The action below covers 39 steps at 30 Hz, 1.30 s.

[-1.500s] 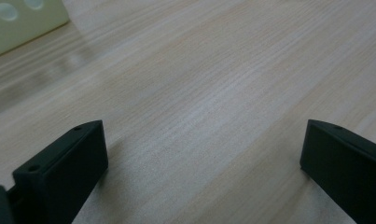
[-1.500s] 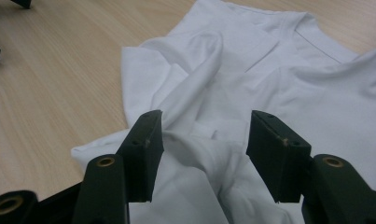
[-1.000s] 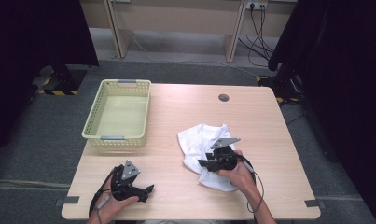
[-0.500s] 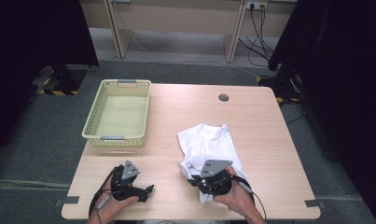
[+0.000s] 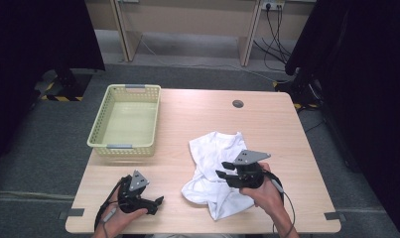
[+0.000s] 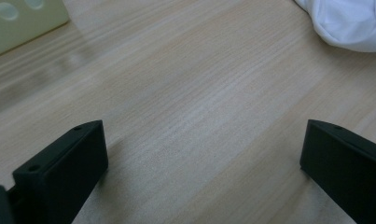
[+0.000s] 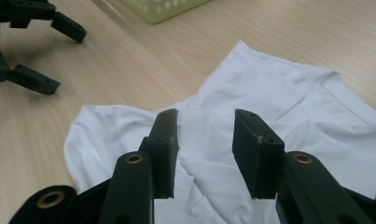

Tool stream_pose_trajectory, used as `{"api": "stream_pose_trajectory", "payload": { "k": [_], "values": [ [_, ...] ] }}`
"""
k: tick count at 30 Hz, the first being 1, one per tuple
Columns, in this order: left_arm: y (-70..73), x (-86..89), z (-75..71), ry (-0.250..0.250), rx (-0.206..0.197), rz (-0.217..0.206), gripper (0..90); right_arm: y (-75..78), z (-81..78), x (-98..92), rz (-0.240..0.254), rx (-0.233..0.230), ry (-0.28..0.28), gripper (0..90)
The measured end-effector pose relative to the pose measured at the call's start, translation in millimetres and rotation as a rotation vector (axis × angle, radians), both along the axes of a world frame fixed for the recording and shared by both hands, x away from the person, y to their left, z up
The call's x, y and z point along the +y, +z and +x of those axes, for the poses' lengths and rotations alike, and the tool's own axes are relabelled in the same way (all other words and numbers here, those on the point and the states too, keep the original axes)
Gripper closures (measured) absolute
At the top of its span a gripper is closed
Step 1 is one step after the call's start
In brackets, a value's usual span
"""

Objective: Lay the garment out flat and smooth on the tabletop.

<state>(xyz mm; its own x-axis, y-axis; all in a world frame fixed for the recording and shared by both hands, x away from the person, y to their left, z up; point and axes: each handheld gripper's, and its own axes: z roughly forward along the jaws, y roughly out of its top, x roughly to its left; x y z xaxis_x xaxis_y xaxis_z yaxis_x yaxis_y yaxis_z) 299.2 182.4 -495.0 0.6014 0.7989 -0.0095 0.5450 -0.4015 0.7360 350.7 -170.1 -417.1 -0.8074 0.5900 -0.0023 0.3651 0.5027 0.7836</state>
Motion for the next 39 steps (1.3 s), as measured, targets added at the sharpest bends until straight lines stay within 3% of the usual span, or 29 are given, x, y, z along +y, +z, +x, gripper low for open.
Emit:
{"api": "stream_pose_trajectory", "payload": {
  "k": [7,15,22,24,27,29,33,39],
  "values": [
    [0.0,-0.1,-0.1,0.001,0.001,-0.001,0.0,-12.8,12.9,2.4,-0.037,0.025,-0.021,58.1],
    [0.0,-0.1,-0.1,0.001,0.001,-0.001,0.0,-31.6,19.3,23.6,-0.079,0.068,0.009,53.7],
    [0.0,0.0,0.0,0.000,0.000,0.000,0.0,-49.4,25.0,35.4,-0.110,0.114,0.001,48.7],
    [0.0,0.0,0.0,0.000,0.000,0.000,0.0,-52.5,26.9,34.7,-0.120,0.111,0.001,55.3],
    [0.0,0.0,-0.3,0.000,0.001,-0.001,0.0,-52.3,28.5,29.3,-0.132,0.076,0.022,76.0],
    [0.0,0.1,-0.2,0.000,0.001,0.000,0.0,-49.8,29.3,24.8,-0.127,0.059,0.023,84.0],
    [0.0,0.1,-0.3,0.000,0.001,-0.001,0.0,-41.7,33.7,9.3,-0.080,0.037,-0.010,88.5],
    [0.0,0.2,-0.3,0.000,0.001,-0.001,0.0,-30.9,39.7,-20.4,-0.053,0.005,-0.085,89.8]
  ]
}}
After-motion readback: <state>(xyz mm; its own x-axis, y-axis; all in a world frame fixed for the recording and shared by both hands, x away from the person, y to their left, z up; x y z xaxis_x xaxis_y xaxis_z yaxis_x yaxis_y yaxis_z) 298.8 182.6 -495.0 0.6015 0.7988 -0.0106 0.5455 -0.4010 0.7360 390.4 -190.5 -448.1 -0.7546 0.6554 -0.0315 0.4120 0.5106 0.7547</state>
